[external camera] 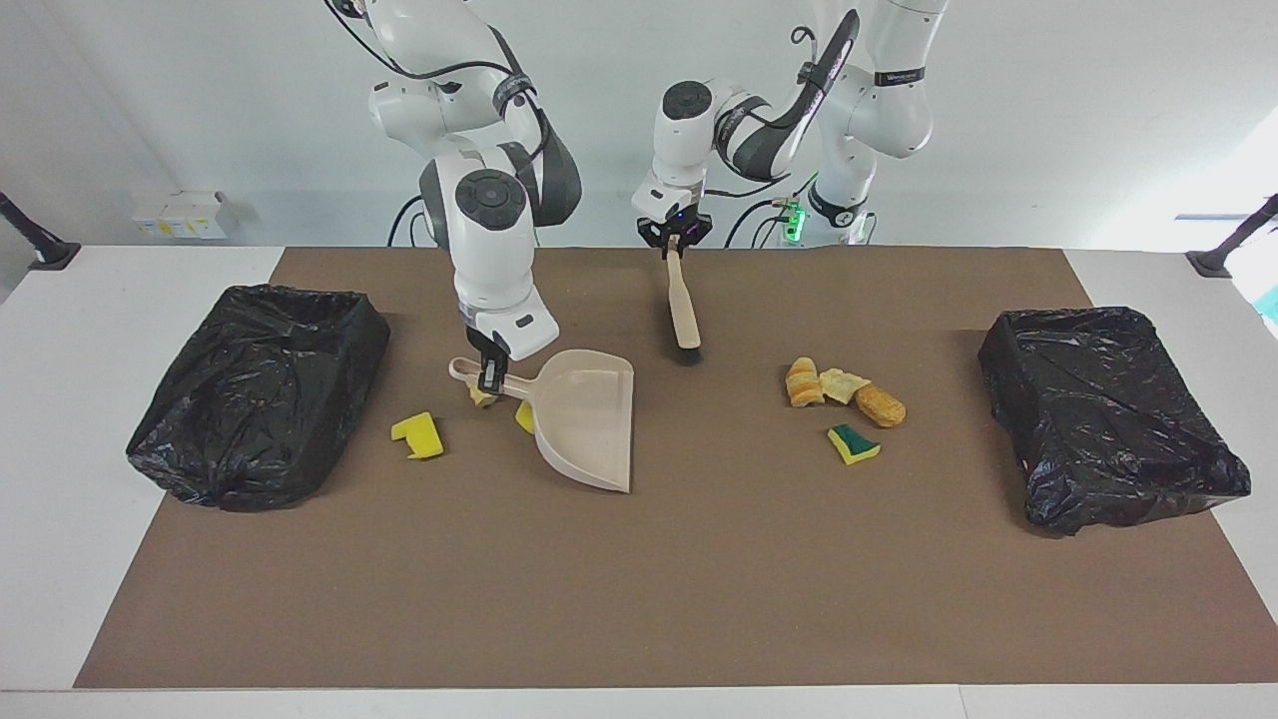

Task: Sweep and dump trash in bin
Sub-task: 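Lift the dustpan with the right gripper while the left gripper grasps the brush, then move the brush with the left gripper behind the bread pieces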

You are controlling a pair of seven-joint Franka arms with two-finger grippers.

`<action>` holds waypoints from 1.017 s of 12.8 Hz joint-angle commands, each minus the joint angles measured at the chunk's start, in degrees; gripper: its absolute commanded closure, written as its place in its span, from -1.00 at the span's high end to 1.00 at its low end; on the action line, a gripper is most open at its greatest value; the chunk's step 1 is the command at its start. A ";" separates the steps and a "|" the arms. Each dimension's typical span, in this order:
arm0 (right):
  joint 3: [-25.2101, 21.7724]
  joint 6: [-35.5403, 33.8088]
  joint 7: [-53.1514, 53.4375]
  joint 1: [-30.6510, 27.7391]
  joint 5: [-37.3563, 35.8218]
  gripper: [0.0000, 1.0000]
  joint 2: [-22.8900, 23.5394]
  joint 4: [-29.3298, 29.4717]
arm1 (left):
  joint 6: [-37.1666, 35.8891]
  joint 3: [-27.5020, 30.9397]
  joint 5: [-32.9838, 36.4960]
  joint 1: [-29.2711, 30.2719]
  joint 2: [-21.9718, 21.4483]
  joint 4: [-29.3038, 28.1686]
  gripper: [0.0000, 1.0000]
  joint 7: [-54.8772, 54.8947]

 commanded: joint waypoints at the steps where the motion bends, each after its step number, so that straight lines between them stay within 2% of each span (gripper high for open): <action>1: 0.37 1.54 -2.83 -0.46 0.11 -1.00 -1.53 -1.99 | -6.92 1.47 -1.30 1.64 -2.29 2.15 -1.00 5.26; 3: 0.37 2.85 -4.07 -0.55 2.03 -1.00 -1.44 -2.16 | -12.28 1.47 -1.21 6.99 -4.48 5.49 -1.00 8.77; 6: 0.45 6.02 -3.72 0.07 4.41 -1.00 -0.83 -2.87 | -21.76 2.17 -1.04 15.86 -11.68 8.75 -1.00 17.11; 8: 0.37 8.65 -2.76 2.35 6.25 -1.00 0.05 -3.83 | -28.72 2.09 0.19 23.50 -11.09 12.17 -1.00 22.92; 10: 0.45 10.15 -2.84 2.88 8.36 -1.00 0.67 -4.36 | -27.79 2.08 3.09 29.92 -10.12 13.24 -1.00 27.66; 13: 0.45 12.97 -2.14 4.90 11.45 -1.00 1.98 -4.27 | -25.77 2.08 5.20 42.93 -7.84 14.03 -1.00 39.87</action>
